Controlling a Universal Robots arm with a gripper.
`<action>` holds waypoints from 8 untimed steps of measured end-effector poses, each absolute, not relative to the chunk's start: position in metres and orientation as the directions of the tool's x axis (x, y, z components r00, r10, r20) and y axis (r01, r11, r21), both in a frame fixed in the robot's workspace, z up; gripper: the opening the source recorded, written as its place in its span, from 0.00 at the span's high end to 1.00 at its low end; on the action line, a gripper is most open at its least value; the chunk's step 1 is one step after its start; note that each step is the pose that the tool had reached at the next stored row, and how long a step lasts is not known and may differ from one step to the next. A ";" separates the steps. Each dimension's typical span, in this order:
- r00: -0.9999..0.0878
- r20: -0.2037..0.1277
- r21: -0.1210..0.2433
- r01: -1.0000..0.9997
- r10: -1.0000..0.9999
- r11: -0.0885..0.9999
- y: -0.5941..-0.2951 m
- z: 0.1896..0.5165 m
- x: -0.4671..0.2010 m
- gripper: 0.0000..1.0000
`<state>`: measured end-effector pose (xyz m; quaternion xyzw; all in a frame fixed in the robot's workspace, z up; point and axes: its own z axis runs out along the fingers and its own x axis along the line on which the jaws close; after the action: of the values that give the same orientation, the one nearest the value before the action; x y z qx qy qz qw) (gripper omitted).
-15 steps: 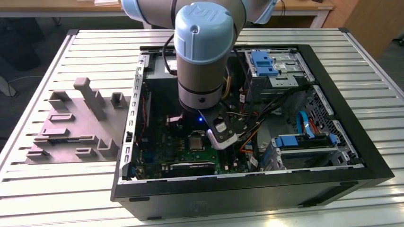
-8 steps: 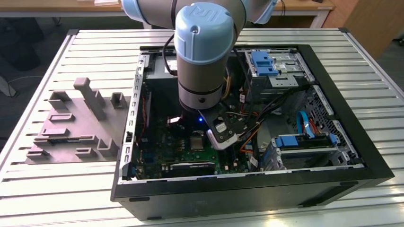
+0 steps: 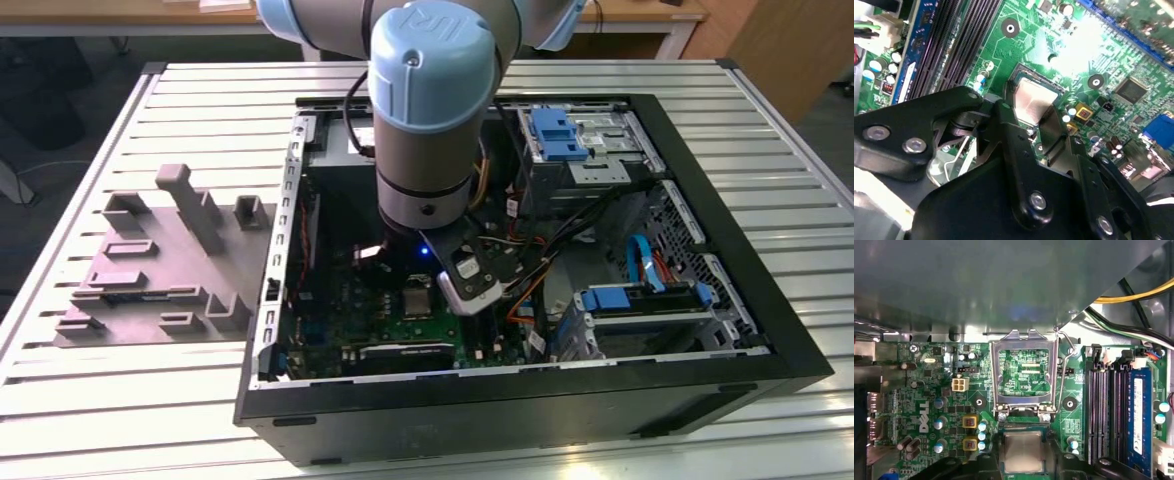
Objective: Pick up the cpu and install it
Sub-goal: 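Place the cpu into insertion slot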
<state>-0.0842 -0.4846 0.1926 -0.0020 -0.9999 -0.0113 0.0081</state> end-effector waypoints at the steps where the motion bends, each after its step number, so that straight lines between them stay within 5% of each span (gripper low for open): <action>1: -1.000 0.017 0.022 0.004 0.004 1.000 -0.485 0.193 -0.084 0.56; 8: -1.000 0.017 0.022 0.005 0.005 1.000 -0.485 0.192 -0.085 0.56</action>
<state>-0.0846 -0.4855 0.1917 -0.0026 -0.9999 -0.0111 0.0082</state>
